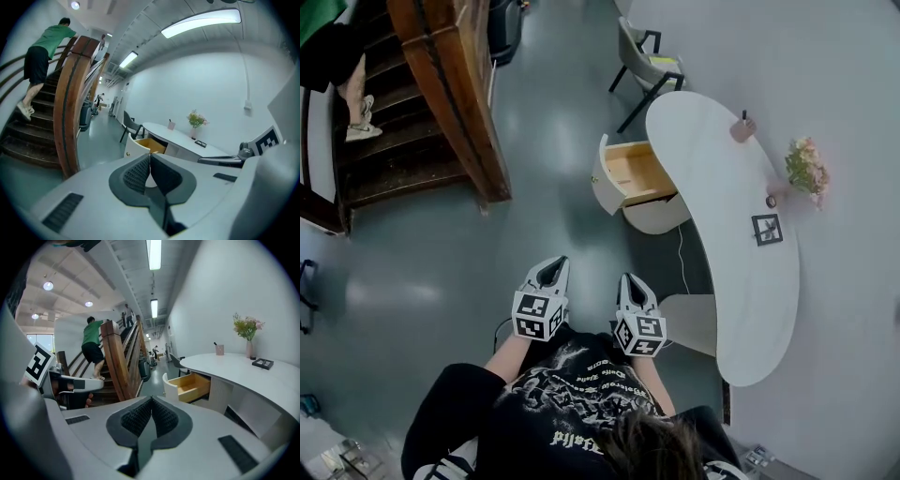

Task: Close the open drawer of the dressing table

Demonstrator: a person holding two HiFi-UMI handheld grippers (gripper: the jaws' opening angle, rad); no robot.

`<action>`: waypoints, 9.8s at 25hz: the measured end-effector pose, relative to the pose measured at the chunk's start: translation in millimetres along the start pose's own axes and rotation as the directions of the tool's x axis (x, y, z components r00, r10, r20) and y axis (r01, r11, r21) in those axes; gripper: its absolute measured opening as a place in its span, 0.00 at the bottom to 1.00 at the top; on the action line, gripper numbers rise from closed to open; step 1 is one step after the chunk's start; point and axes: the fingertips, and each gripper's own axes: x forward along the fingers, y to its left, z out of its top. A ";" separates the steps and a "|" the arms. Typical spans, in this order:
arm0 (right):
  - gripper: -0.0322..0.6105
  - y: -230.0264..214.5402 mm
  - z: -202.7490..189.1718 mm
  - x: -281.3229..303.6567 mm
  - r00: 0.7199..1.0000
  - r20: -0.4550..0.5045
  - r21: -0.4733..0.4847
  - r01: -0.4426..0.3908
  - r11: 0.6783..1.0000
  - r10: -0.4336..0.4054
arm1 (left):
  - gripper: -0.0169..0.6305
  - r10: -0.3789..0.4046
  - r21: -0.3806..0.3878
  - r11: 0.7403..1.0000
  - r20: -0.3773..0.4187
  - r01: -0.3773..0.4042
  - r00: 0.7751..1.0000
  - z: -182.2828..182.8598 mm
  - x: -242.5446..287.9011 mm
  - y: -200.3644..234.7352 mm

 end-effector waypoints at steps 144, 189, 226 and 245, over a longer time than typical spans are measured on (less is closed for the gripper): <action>0.09 -88.2 -53.7 382.7 0.894 -0.411 0.248 -0.080 0.966 0.179 | 0.21 -0.173 0.370 0.770 -0.662 0.520 0.729 -96.8 485.9 167.6; 0.09 -149.7 -47.0 373.7 0.955 -0.293 0.323 0.051 0.945 0.049 | 0.21 -0.201 0.379 0.774 -0.612 0.507 0.764 -93.1 526.1 125.7; 0.09 -202.7 -40.4 375.5 0.958 -0.271 0.296 0.174 0.939 -0.092 | 0.21 -0.263 0.327 0.794 -0.575 0.513 0.775 -89.0 567.2 86.6; 0.09 -205.3 -43.6 378.4 0.958 -0.275 0.299 0.161 0.941 -0.077 | 0.21 -0.271 0.322 0.794 -0.572 0.515 0.774 -85.1 580.6 76.1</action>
